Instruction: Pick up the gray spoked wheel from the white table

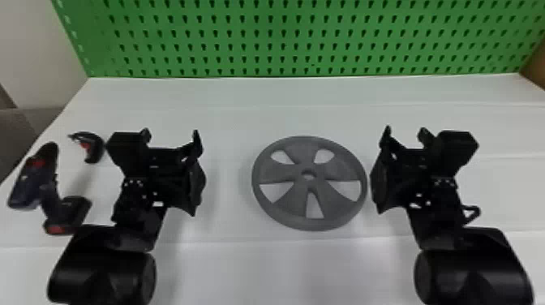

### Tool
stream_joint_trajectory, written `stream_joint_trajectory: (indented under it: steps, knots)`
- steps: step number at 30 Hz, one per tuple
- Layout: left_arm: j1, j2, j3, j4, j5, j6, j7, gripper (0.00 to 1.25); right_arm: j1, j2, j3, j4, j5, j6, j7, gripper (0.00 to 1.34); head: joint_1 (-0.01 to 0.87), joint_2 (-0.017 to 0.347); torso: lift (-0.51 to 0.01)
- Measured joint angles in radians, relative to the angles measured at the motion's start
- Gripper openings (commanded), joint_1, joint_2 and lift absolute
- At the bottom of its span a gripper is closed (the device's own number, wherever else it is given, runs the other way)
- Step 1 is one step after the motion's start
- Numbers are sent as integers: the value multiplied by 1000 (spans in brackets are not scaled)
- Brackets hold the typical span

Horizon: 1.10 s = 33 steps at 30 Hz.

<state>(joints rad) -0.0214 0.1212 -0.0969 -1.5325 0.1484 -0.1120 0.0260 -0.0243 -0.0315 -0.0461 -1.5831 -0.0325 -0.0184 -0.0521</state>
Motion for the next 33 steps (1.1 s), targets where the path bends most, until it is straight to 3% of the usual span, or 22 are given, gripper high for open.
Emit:
stream_joint_trajectory:
  steps: [27,33]
  knots:
    - [0,0,-3,0,2,0,0,1120,3,7,-10,0,3,1,0,815,767,35,-107]
    - [0,0,-2,0,4,0,0,1120,-19,7,-11,-23,3,59,0,816,767,35,-107]
